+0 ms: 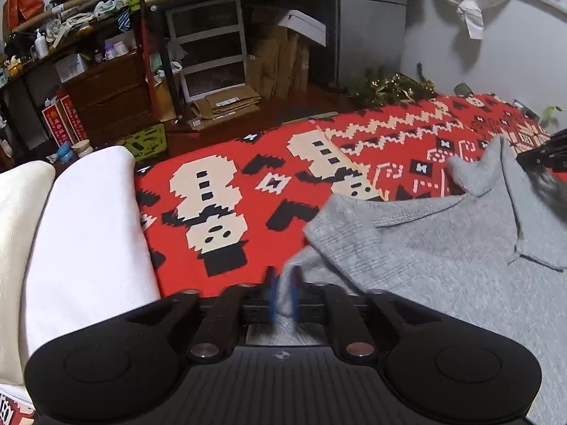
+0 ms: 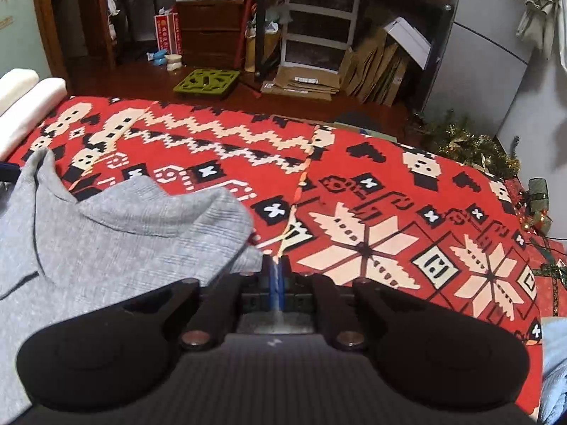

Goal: Fold clothes

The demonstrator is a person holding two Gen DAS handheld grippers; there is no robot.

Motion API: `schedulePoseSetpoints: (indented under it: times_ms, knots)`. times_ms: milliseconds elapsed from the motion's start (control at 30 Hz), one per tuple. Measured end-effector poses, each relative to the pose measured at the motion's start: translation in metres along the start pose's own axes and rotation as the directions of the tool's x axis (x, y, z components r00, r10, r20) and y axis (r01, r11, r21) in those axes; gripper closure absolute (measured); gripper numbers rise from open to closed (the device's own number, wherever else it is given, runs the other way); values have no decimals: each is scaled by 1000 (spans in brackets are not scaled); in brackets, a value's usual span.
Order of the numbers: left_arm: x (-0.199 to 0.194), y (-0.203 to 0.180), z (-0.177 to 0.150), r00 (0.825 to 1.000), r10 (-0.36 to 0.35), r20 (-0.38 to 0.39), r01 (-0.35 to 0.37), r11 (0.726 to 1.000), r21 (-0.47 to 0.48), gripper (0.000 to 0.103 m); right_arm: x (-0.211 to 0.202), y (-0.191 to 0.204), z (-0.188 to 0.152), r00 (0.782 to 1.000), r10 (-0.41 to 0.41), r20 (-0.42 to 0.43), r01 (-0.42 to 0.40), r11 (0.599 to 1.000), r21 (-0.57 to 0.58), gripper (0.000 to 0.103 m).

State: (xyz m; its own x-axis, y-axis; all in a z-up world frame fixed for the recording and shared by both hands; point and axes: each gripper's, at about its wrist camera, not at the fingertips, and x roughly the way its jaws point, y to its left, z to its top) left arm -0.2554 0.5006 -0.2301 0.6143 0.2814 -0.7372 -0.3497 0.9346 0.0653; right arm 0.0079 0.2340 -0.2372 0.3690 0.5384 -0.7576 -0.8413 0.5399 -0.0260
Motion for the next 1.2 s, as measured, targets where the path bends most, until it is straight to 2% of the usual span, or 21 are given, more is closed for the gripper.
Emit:
schedulePoseSetpoints:
  times_ms: [67, 167, 233, 367, 433, 533, 567, 600, 633, 667, 700, 833, 1000, 1200]
  knots:
    - [-4, 5, 1, 1000, -3, 18, 3, 1000, -10, 84, -6, -4, 0, 999, 24, 36, -25, 1000, 15, 88]
    - [-8, 12, 7, 997, -49, 51, 50, 999, -3, 76, -9, -7, 6, 995, 82, 57, -82, 997, -1, 83]
    - [-8, 13, 12, 994, -91, 62, 91, 996, 3, 70, -6, -5, 10, 993, 108, 51, -107, 994, -16, 76]
    - [5, 6, 18, 988, -155, 20, 154, 987, 41, 68, 4, -1, 18, 989, 149, 16, -149, 988, -28, 75]
    - [14, 2, 18, 985, -170, -20, 170, 984, 50, 67, 11, 3, 17, 990, 143, -17, -143, 989, -37, 75]
    - [18, 1, 18, 983, -184, -24, 184, 982, 27, 67, 17, 6, 14, 990, 138, -30, -139, 990, -33, 74]
    - [19, 0, 19, 982, -188, -25, 189, 982, 20, 68, 17, 6, 13, 990, 138, -27, -139, 990, -20, 74]
    - [20, 0, 19, 981, -193, -26, 193, 981, 12, 73, 17, 5, 12, 990, 140, -26, -140, 990, -8, 80]
    - [21, -1, 19, 980, -198, -27, 198, 980, 5, 83, 17, 5, 11, 989, 146, -27, -146, 989, 3, 84]
    - [20, -4, 19, 981, -191, -27, 192, 981, 14, 89, 16, 5, 10, 988, 153, -29, -153, 988, 11, 91]
    - [18, -7, 18, 983, -184, -27, 185, 982, 23, 95, 13, 5, 9, 988, 153, -27, -152, 988, 21, 94]
    - [9, -17, 16, 988, -155, -14, 156, 986, 53, 98, -6, 2, 2, 988, 150, 26, -152, 983, 103, 96]
    - [-29, -9, 4, 987, -141, 82, 147, 987, -68, 98, -47, -8, -13, 975, 178, 129, -208, 940, 271, 96]
    - [-62, -11, -9, 979, -165, 119, 182, 971, -156, 98, -81, -2, -25, 967, 194, 163, -240, 909, 341, 96]
